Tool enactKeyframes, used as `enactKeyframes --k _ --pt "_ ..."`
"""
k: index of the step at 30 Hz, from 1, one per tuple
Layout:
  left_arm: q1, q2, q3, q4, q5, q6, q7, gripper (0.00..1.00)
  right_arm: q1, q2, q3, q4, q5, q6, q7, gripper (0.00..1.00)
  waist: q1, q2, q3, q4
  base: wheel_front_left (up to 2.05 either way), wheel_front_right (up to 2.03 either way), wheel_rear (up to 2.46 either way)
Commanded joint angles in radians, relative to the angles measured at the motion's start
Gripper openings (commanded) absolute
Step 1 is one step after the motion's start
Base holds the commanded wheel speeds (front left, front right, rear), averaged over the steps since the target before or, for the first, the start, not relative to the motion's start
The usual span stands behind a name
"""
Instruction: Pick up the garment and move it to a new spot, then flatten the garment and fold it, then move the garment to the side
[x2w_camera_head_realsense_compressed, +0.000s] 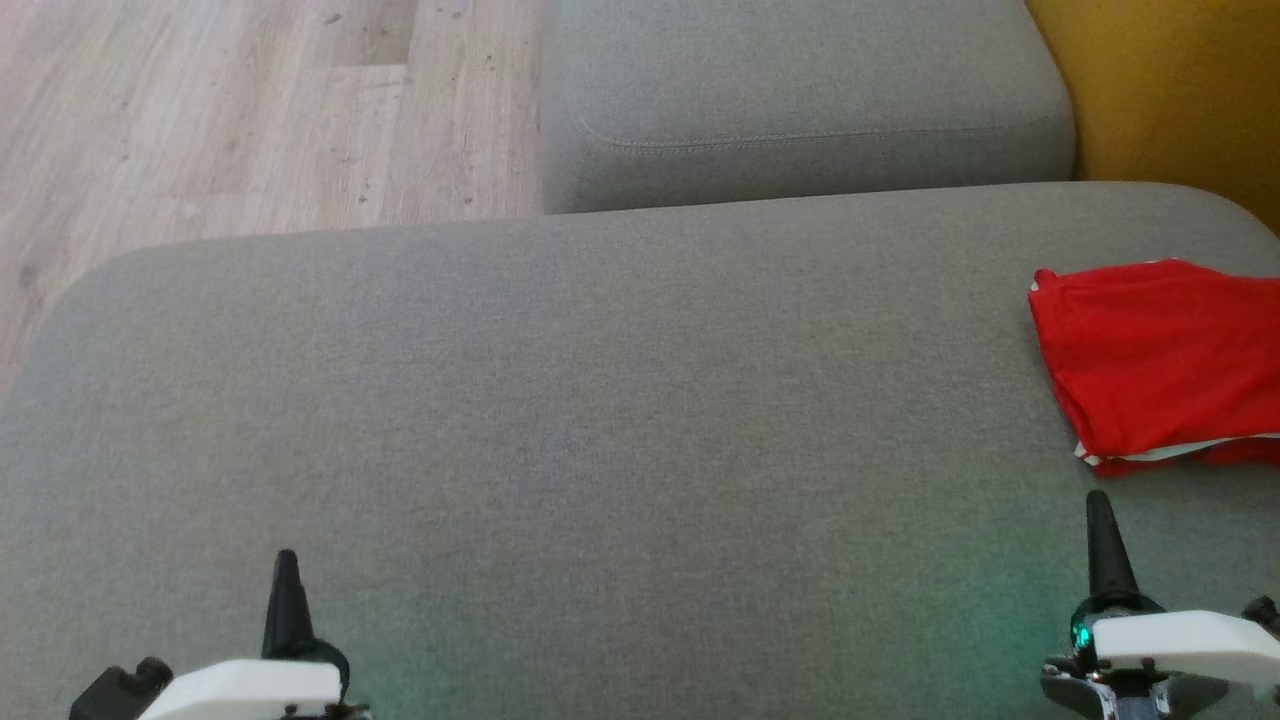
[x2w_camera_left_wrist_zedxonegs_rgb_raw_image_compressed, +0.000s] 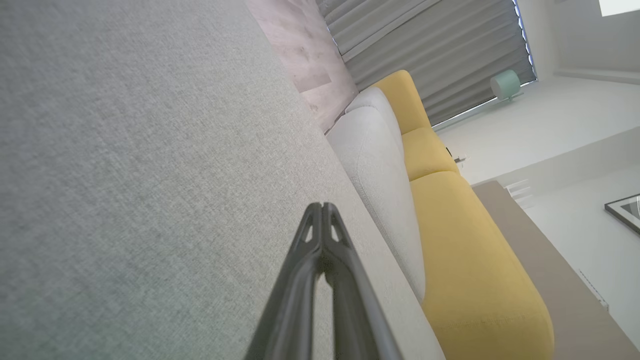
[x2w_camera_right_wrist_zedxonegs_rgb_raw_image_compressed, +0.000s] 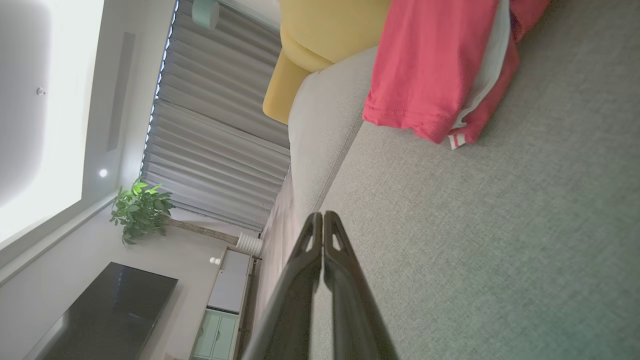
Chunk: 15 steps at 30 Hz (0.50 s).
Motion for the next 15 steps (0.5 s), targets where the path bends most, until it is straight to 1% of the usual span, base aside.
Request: enactKeyframes --k 1,15 --pt "-0.061 0.011 0.031 -0.025 -0.023 -0.008 0.003 0.0 -0.056 -0.023 0.01 -0.026 0.026 0.003 0.008 0.0 -0.0001 0.0 0.001 -0.001 0.0 0.0 0.0" --pt "-0.11 0.01 0.073 -0.002 -0.205 -0.04 0.048 0.0 -0.109 -0.023 -0.01 -0.01 0.204 0.003 0.052 0.0 -0.0001 0.0 0.018 -0.01 0.0 0.0 0.0"
